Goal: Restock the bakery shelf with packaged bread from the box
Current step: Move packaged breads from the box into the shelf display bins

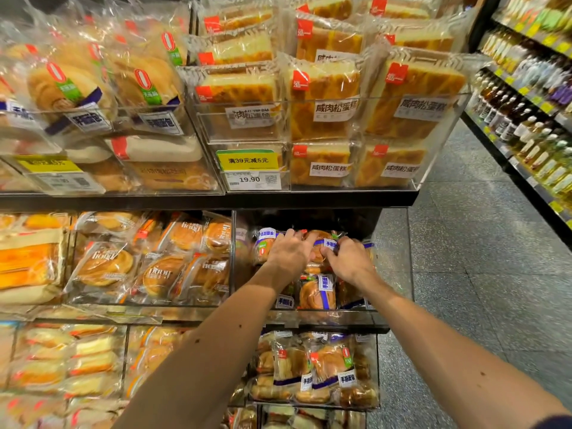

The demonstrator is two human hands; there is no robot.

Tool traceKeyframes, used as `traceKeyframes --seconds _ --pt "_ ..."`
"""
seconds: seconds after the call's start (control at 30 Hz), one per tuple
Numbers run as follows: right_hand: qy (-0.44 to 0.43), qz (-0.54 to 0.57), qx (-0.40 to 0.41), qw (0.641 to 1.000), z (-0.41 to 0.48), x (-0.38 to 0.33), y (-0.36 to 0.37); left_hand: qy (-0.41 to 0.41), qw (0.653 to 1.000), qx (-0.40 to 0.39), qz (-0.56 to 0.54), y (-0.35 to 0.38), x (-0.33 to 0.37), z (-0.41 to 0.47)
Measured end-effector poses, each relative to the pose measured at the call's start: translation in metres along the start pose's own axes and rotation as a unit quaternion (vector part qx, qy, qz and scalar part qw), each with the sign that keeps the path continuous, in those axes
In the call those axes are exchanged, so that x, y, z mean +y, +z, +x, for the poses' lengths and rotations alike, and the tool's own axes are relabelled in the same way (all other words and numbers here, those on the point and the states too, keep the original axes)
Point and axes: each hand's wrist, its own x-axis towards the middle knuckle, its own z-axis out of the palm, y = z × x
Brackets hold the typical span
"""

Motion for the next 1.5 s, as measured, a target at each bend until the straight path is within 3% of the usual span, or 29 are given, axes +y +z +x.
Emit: traceKeyframes --seconds 0.2,0.37,0.53,0.63,0.77,0.83,0.97,1.07,1.33,1.5 --pt "-0.053 -0.042 0.016 0.998 -0.018 0.001 -0.027 0.008 0.989 -0.037 -0.145 -0.021 -0.007 -0.016" --pt "-0.161 -0.077 0.007 0.984 -0.048 -0.037 -0.067 -0.006 0.972 -0.02 -0.235 -0.075 -0.028 -0.056" --pt "-0.299 -0.068 0.014 0.952 -0.085 -0.116 -0.085 -0.022 0.977 0.093 -0.189 -0.14 -0.095 -0.131" --pt "-0.39 -0.078 0.021 0.917 -0.111 -0.174 -0.065 -0.073 0.972 0.159 -0.157 -0.157 -0.147 -0.2" --pt "-0.525 -0.147 0.029 0.838 -0.157 -0.256 -0.001 -0.101 0.967 0.217 -0.083 -0.146 -0.209 -0.316" --pt "-0.578 -0.2 0.03 0.791 -0.194 -0.301 0.037 -0.156 0.963 0.215 -0.041 -0.131 -0.236 -0.383" --pt "-0.677 -0.189 -0.031 0.711 -0.277 -0.387 0.126 -0.287 0.94 0.182 0.009 -0.088 -0.281 -0.522" --pt "-0.716 -0.172 -0.071 0.673 -0.347 -0.442 0.197 -0.369 0.915 0.161 0.012 -0.051 -0.309 -0.623" --pt "-0.79 -0.236 -0.153 0.545 -0.524 -0.588 0.379 -0.544 0.832 0.103 -0.026 0.037 -0.401 -0.845" --pt "-0.811 -0.229 -0.179 0.508 -0.589 -0.665 0.464 -0.641 0.752 0.093 -0.123 0.09 -0.476 -0.931"
